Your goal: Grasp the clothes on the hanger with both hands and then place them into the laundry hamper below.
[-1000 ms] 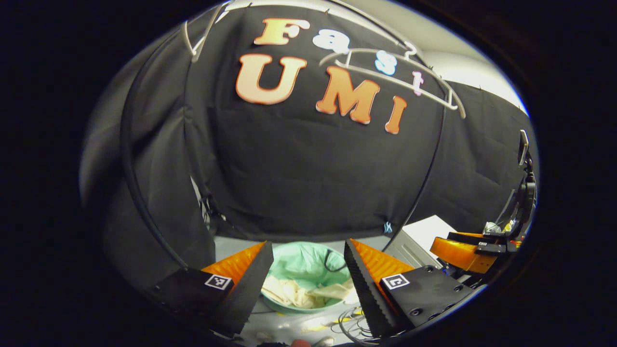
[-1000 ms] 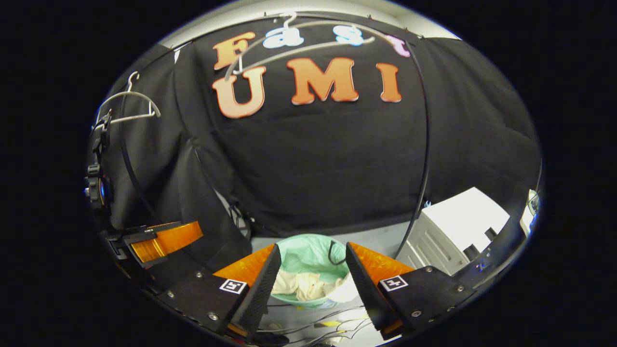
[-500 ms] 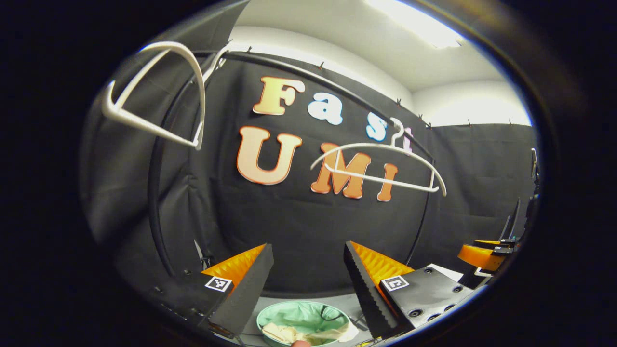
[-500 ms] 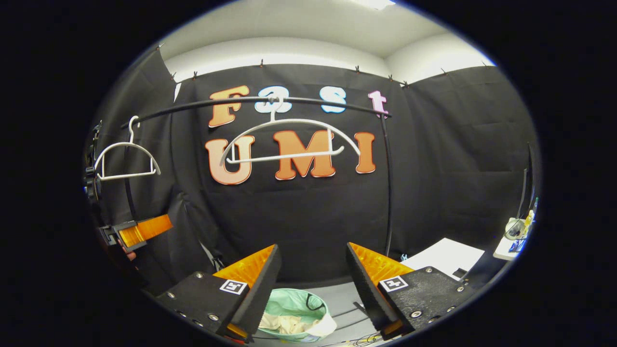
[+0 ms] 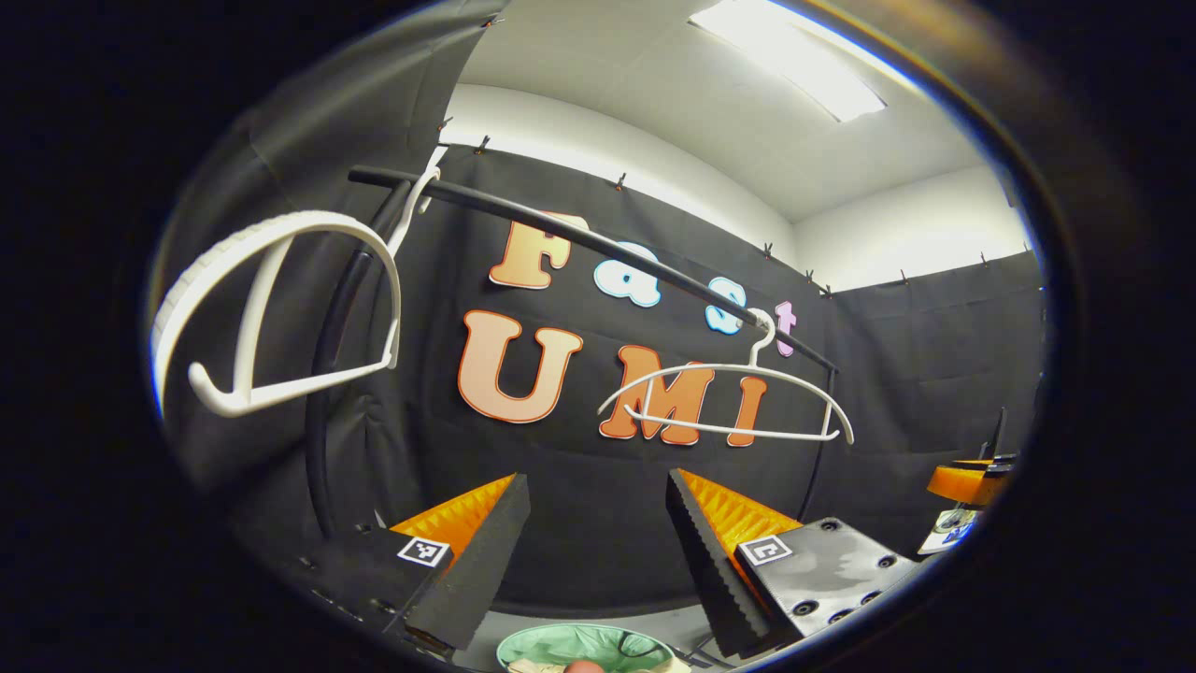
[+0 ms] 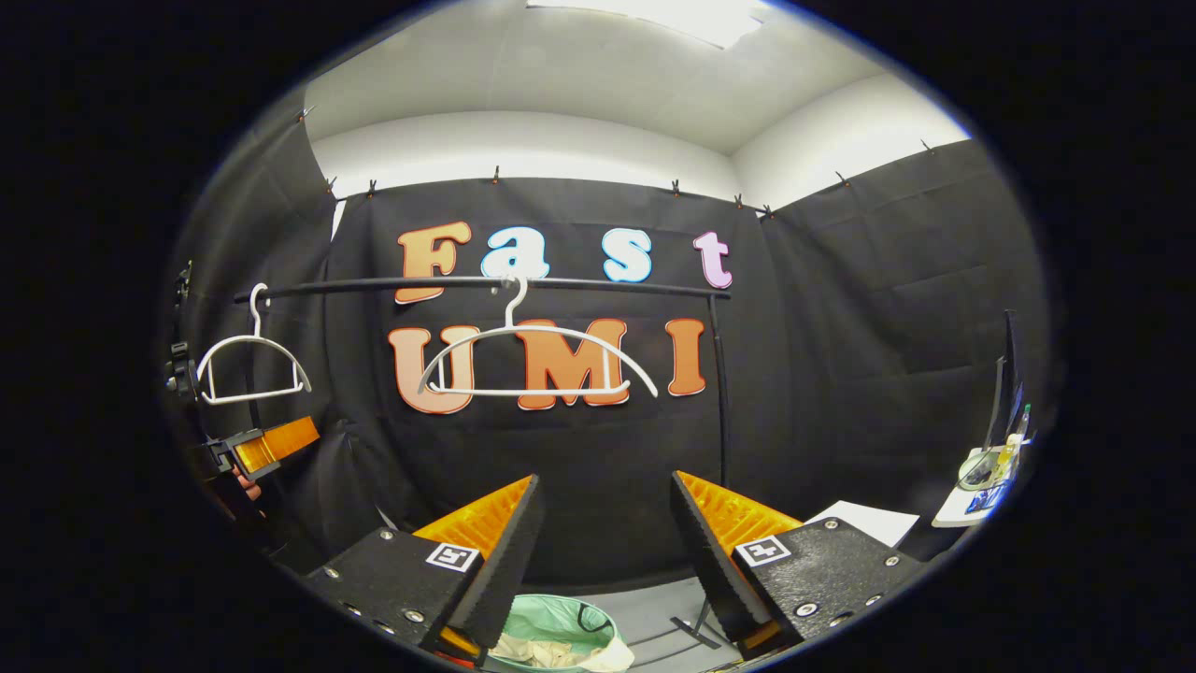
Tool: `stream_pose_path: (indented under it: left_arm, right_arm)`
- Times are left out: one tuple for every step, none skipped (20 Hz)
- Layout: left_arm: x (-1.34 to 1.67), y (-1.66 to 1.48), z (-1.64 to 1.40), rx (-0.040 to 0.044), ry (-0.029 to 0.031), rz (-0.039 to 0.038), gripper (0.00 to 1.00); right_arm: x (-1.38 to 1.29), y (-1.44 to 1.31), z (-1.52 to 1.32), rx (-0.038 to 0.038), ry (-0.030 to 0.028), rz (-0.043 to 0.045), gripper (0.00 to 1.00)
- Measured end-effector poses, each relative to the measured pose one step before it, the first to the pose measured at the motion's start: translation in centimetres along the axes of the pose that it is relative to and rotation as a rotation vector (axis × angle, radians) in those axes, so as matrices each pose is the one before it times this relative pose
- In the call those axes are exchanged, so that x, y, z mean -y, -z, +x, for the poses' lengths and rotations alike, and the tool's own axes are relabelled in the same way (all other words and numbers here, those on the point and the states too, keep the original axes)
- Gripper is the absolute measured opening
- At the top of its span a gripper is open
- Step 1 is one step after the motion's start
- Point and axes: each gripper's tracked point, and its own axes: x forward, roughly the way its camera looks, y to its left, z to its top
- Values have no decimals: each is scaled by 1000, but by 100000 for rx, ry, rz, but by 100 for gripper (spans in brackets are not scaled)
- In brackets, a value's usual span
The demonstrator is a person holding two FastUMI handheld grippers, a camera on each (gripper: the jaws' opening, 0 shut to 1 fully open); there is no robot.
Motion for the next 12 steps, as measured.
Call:
stream_pose_path:
  left_arm:
    - [157, -290, -28, 488, 408, -1165, 97]
    - [311, 8, -30, 155, 446, -857, 96]
    - [182, -113, 11, 132, 116, -323, 96]
    - [108, -115, 52, 123, 119, 94, 100]
    - [65, -3, -1, 56, 33, 438, 100]
    - [104, -105, -57, 159, 113, 603, 97]
    - [102, -124, -48, 171, 128, 666, 97]
    - [62, 1, -148, 230, -43, 624, 97]
    - [68, -76, 81, 222, -150, 573, 97]
    - [117, 10, 11, -89, 172, 396, 96]
    - [32, 37, -130, -9, 173, 246, 96]
    - [75, -69, -35, -53, 254, 54, 100]
  right_arm:
    - [181, -510, 69, 819, 400, 480, 84]
    - [223, -288, 20, 685, -16, 533, 84]
    - [245, -280, -32, 659, 98, 461, 84]
    - [265, -151, 38, 340, 480, 337, 84]
    - [359, 28, 242, 237, 617, 340, 84]
    - [204, -113, -67, 147, 587, 264, 84]
    - [252, 58, -32, 60, 288, 139, 84]
    - [170, 69, -34, -235, 178, 37, 84]
    - [198, 140, -98, -359, 95, -42, 84]
    - [283, 260, -34, -517, 331, -106, 84]
    - [172, 62, -29, -200, 17, 86, 84]
    - [57, 54, -70, -297, 19, 269, 84]
